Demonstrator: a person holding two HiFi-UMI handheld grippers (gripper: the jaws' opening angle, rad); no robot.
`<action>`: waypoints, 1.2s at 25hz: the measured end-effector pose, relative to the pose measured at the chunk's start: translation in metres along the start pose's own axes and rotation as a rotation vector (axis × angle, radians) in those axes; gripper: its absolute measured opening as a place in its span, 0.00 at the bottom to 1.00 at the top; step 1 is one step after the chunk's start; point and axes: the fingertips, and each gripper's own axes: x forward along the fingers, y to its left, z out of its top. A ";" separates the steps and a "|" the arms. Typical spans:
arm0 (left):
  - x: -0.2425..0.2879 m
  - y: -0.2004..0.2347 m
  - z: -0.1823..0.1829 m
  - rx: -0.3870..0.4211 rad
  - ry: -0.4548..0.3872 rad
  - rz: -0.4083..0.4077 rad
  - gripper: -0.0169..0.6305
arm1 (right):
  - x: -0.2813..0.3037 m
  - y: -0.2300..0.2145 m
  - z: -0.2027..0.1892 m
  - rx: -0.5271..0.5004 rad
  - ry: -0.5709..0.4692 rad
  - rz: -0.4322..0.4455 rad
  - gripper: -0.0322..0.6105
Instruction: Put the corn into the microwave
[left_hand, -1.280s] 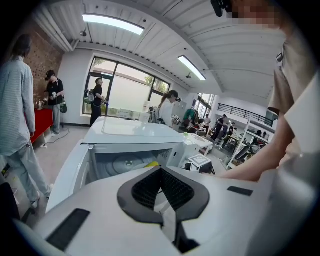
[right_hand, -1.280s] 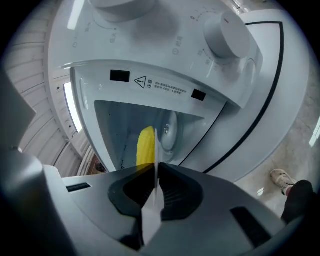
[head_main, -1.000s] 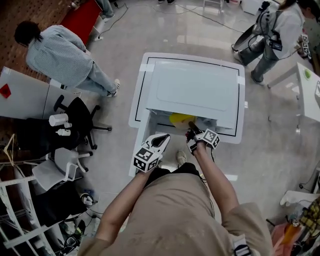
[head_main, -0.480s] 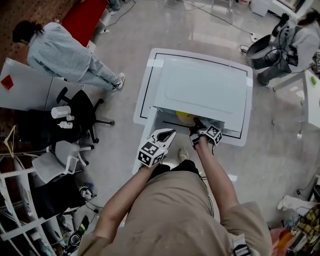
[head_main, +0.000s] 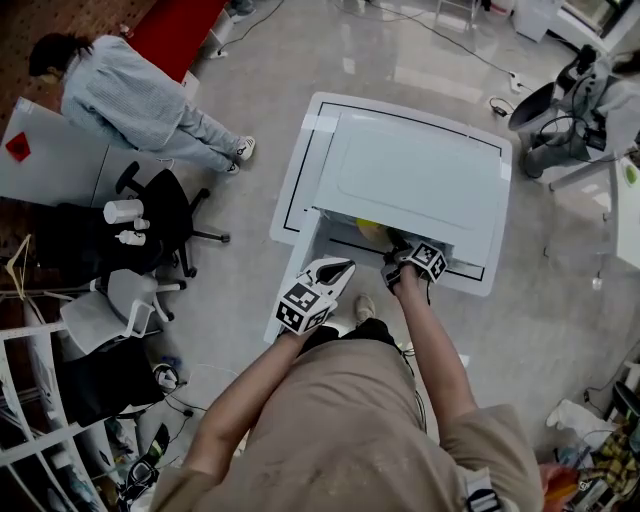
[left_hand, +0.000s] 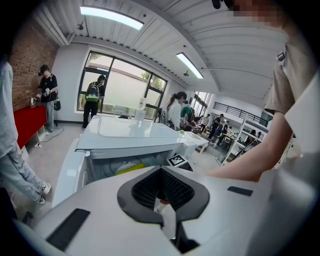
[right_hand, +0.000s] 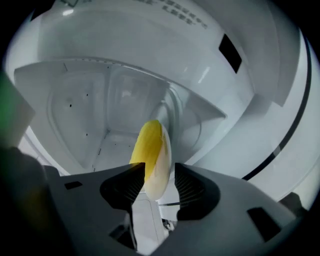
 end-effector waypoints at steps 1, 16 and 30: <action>0.000 -0.001 0.000 0.001 -0.001 0.000 0.03 | -0.001 -0.001 -0.002 -0.036 0.015 -0.006 0.33; 0.000 -0.016 -0.007 0.012 0.023 -0.016 0.03 | -0.023 -0.001 -0.032 -1.230 -0.013 -0.266 0.44; -0.008 -0.019 -0.011 0.007 0.030 -0.003 0.03 | 0.002 0.011 -0.021 -1.301 -0.002 -0.323 0.48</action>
